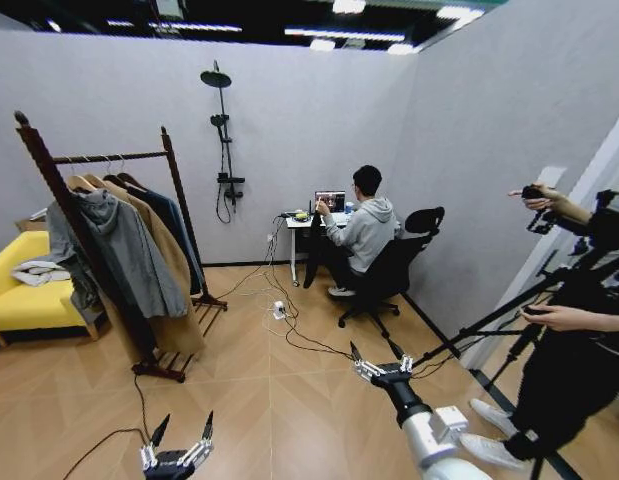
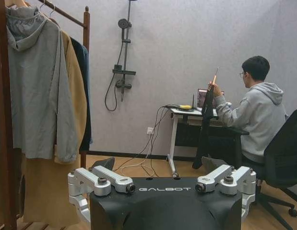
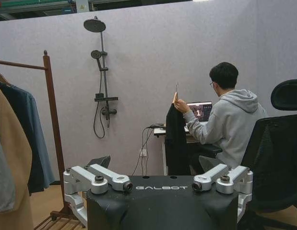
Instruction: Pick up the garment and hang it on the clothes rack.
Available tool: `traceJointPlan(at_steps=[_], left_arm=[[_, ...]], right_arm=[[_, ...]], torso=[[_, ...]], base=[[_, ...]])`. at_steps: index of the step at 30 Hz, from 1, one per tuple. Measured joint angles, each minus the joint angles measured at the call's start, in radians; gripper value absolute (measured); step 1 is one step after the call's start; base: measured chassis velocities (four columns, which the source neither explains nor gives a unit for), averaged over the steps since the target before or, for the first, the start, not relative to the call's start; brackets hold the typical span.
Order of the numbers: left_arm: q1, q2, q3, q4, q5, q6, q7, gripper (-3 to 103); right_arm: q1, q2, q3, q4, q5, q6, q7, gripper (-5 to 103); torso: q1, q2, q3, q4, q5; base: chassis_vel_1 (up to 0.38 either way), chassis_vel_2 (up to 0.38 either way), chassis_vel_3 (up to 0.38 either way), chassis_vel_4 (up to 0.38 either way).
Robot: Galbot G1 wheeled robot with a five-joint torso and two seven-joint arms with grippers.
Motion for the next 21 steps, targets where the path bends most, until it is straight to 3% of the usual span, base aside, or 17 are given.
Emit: traceJointPlan(at_steps=[21], left_arm=[[0.000, 0.000, 0.000, 0.000, 0.000, 0.000, 0.000, 100]], right_arm=[[0.003, 0.003, -0.020, -0.011, -0.046, 0.025, -0.006, 100]], torso=[[0.000, 0.000, 0.000, 0.0000, -0.0001]], base=[[-0.011, 0.012, 0.017, -0.010]])
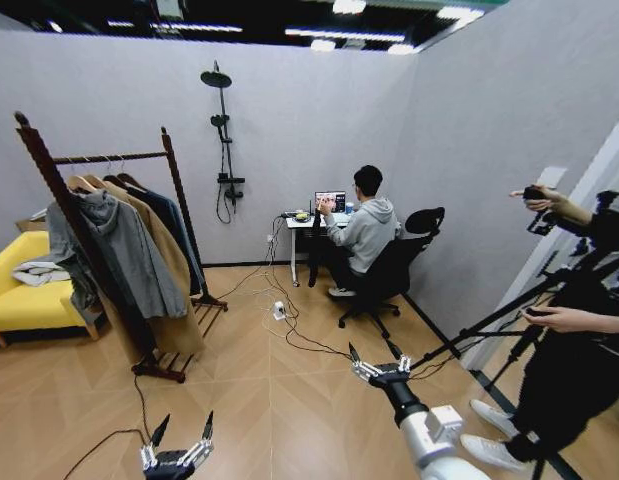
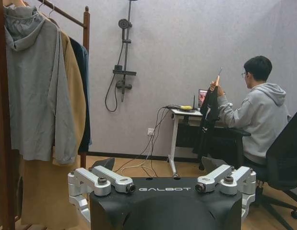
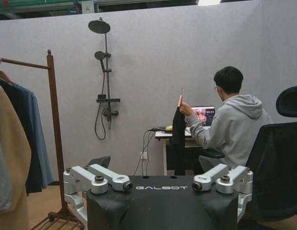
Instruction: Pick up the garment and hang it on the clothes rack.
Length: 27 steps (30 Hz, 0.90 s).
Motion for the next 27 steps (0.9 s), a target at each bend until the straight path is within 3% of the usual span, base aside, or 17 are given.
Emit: traceJointPlan(at_steps=[27], left_arm=[[0.000, 0.000, 0.000, 0.000, 0.000, 0.000, 0.000, 100]], right_arm=[[-0.023, 0.007, 0.004, 0.005, -0.004, 0.037, -0.010, 100]], torso=[[0.000, 0.000, 0.000, -0.0002, -0.0002]], base=[[-0.188, 0.193, 0.191, -0.196]])
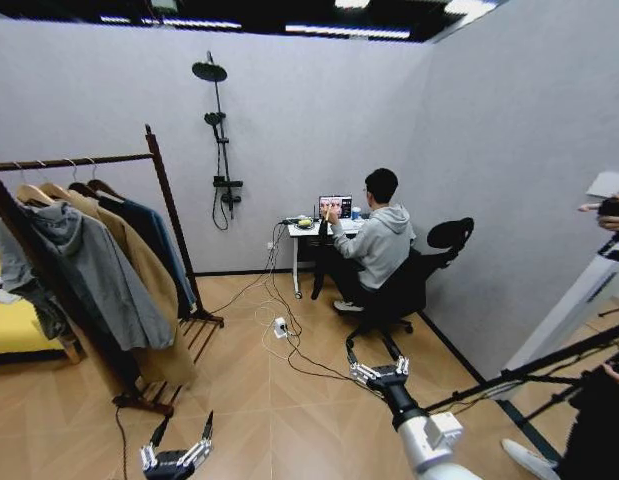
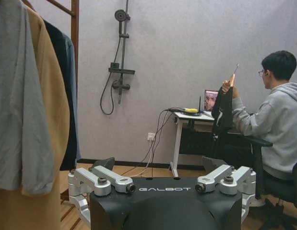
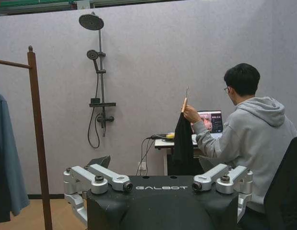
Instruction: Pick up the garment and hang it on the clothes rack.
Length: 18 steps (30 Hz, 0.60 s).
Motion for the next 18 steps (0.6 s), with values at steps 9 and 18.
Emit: traceJointPlan(at_steps=[9, 18], left_arm=[[0.000, 0.000, 0.000, 0.000, 0.000, 0.000, 0.000, 100], [0.000, 0.000, 0.000, 0.000, 0.000, 0.000, 0.000, 100]], right_arm=[[0.006, -0.001, 0.009, 0.001, 0.001, 0.002, -0.006, 100], [0.002, 0.002, 0.010, -0.001, 0.002, 0.009, -0.006, 100]], torso=[[0.000, 0.000, 0.000, 0.0000, 0.0003], [0.000, 0.000, 0.000, 0.0001, 0.0003]], base=[[-0.273, 0.274, 0.275, -0.265], [-0.322, 0.312, 0.320, -0.313]])
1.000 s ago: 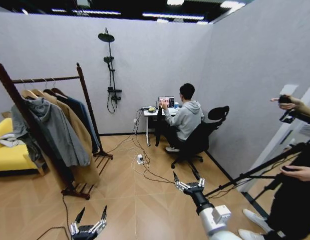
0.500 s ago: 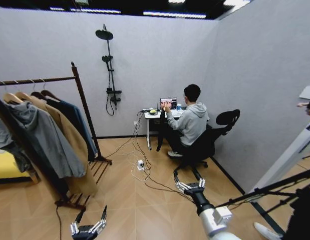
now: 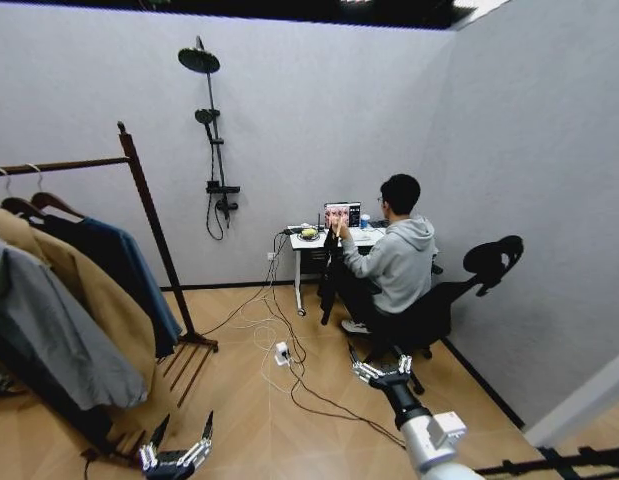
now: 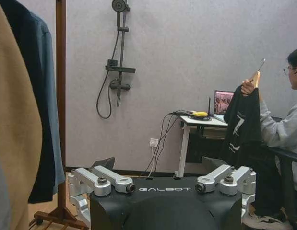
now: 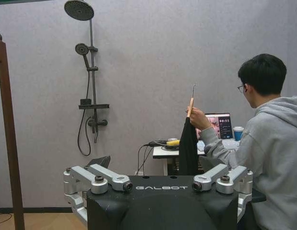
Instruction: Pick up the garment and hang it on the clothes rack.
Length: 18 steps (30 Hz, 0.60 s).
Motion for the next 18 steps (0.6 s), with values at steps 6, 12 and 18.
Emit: traceJointPlan(at_steps=[6, 12, 18], left_arm=[[0.000, 0.000, 0.000, 0.000, 0.000, 0.000, 0.000, 100], [0.000, 0.000, 0.000, 0.000, 0.000, 0.000, 0.000, 100], [0.000, 0.000, 0.000, 0.000, 0.000, 0.000, 0.000, 100]], right_arm=[[-0.001, 0.000, 0.005, -0.001, 0.001, 0.003, 0.000, 100], [-0.002, 0.001, 0.009, -0.002, 0.002, 0.004, 0.000, 100], [-0.004, 0.001, 0.011, -0.002, 0.002, 0.006, -0.001, 100]], torso=[[0.000, 0.000, 0.000, 0.0005, 0.0003], [0.000, 0.000, 0.000, 0.0004, 0.0003], [0.000, 0.000, 0.000, 0.0004, 0.0003]], base=[[-0.300, 0.304, 0.315, -0.314], [-0.323, 0.307, 0.324, -0.314], [-0.315, 0.301, 0.328, -0.318]])
